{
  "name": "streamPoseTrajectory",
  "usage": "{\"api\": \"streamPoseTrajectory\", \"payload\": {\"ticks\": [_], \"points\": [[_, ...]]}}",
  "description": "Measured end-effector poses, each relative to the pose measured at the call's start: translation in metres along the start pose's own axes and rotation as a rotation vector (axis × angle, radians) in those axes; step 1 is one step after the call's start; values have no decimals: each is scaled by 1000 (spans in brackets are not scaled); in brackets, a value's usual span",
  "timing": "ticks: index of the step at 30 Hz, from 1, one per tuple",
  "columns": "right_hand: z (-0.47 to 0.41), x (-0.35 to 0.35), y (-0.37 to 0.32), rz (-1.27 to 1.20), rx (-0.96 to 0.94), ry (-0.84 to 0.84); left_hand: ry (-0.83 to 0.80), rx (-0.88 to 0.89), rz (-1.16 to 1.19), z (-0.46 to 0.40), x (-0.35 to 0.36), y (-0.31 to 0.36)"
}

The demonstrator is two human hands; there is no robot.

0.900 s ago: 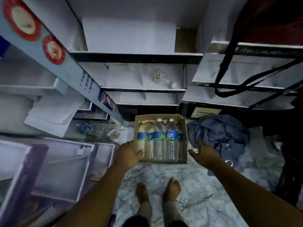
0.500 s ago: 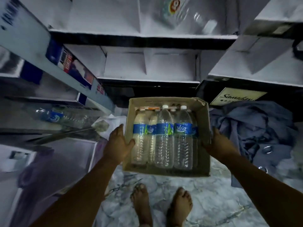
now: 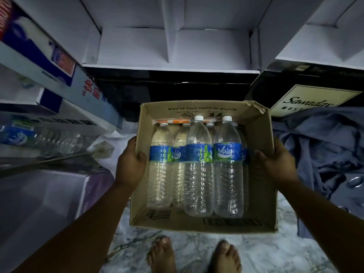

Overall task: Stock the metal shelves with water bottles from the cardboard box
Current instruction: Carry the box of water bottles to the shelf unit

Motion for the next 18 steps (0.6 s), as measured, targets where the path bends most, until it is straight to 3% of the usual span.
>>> {"api": "streamPoseTrajectory", "payload": {"ticks": [6, 10, 18], "points": [[-12, 4, 5, 83, -36, 29, 5, -45, -34, -2, 2, -4], [-10, 2, 2, 81, -72, 13, -43, -95, 78, 2, 7, -10], [-14, 2, 4, 57, 30, -22, -9, -95, 20, 1, 7, -6]]}}
Point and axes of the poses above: each hand's wrist, its own z-axis away from the middle knuckle, its own x-axis out of the palm, y = z × x, the point moved 5 cm from there along -z, towards the middle knuckle, and after that the axes turned 9 degrees about x, right-handed, at the moved point
